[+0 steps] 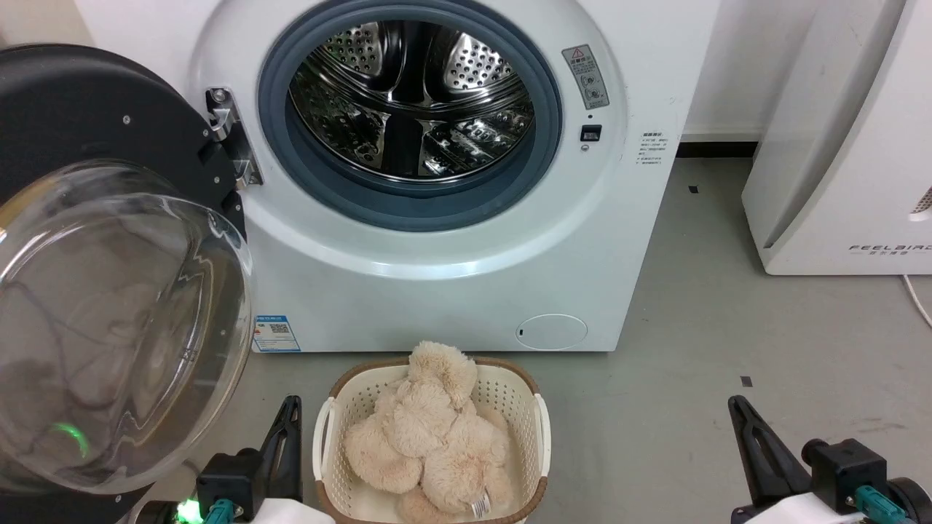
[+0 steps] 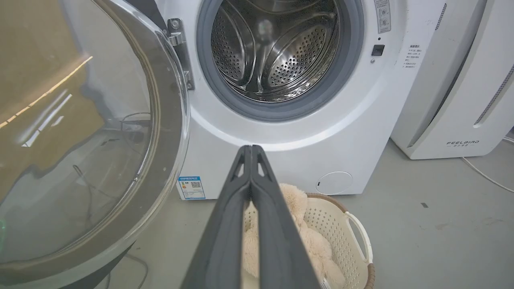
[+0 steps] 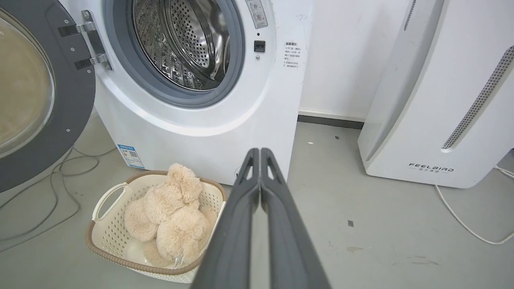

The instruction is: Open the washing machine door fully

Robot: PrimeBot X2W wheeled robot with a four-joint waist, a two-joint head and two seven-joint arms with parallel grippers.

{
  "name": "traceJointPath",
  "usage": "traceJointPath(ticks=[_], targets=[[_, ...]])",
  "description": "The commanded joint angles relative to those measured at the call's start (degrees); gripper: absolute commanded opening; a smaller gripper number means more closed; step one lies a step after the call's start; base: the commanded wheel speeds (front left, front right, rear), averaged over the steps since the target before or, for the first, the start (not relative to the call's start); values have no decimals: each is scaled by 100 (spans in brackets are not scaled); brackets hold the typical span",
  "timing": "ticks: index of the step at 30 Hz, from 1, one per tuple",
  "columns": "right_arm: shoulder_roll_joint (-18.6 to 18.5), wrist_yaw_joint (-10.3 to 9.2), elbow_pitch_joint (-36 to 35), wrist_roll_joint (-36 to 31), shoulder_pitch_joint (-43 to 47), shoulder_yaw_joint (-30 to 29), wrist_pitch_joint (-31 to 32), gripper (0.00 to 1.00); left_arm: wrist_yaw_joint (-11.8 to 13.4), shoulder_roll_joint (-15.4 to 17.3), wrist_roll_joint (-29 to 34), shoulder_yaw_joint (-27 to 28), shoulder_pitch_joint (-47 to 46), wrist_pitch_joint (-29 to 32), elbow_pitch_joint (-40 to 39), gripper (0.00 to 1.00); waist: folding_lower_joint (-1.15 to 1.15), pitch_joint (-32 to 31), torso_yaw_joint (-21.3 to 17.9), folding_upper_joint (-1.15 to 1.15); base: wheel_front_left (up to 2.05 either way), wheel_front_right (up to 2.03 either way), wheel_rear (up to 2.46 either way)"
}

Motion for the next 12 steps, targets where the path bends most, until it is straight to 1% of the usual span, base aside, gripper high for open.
traceJointPath(ticks=[1,12], targets=[[8,1,-39,-38,-118,9,27,0,-26,-23,48,37,-81,17,-41,0,0,1,-1,0,0,0,0],[9,2,-52,-51,-175,36,81,0,-78,-66,129,114,-120,145,-109,0,0,7,-12,0,0,0,0]])
